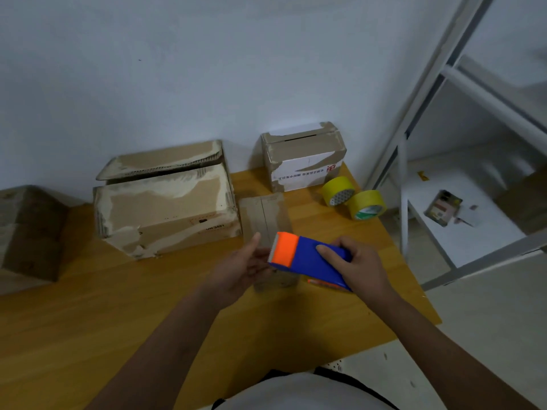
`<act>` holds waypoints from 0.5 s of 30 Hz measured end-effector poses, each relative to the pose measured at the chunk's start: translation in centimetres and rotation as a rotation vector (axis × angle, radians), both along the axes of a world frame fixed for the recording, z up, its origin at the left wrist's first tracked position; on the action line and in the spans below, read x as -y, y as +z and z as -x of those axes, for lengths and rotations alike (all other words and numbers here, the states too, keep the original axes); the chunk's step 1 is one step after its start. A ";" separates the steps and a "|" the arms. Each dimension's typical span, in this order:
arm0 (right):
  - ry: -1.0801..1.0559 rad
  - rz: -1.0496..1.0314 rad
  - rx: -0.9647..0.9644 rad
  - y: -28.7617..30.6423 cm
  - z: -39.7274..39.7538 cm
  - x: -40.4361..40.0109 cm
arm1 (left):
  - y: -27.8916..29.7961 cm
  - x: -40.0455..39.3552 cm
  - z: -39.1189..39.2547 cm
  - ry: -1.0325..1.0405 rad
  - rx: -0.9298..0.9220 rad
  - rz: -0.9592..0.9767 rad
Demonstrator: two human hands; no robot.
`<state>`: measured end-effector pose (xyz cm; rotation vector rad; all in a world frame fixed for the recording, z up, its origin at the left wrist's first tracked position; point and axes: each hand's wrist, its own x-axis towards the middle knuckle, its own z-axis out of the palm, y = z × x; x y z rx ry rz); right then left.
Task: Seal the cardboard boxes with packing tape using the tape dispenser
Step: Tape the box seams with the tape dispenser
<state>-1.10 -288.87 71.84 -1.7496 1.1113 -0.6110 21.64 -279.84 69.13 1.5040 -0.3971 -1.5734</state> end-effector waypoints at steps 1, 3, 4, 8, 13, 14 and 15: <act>0.017 0.029 -0.014 0.2 -0.2 -0.1 | 0.2 0.0 0.0 0.006 -0.053 -0.014; 0.043 0.061 -0.032 0.4 -0.3 -0.3 | 0.6 -0.1 0.1 0.047 -0.100 -0.015; 0.048 0.062 -0.034 0.5 -0.3 -0.3 | 0.7 -0.2 0.2 0.061 -0.106 -0.002; 0.063 0.044 -0.034 1.1 -0.2 -0.2 | 0.6 -0.5 0.4 0.092 -0.086 0.021; 0.094 0.038 -0.040 1.3 -0.2 0.2 | 0.5 -0.7 1.3 0.112 0.047 0.061; 0.097 0.059 -0.062 1.3 -0.3 0.3 | 0.5 -0.8 1.4 0.120 0.078 0.073; 0.101 0.067 -0.076 1.2 -0.2 0.3 | 0.5 -0.9 1.6 0.129 0.109 0.084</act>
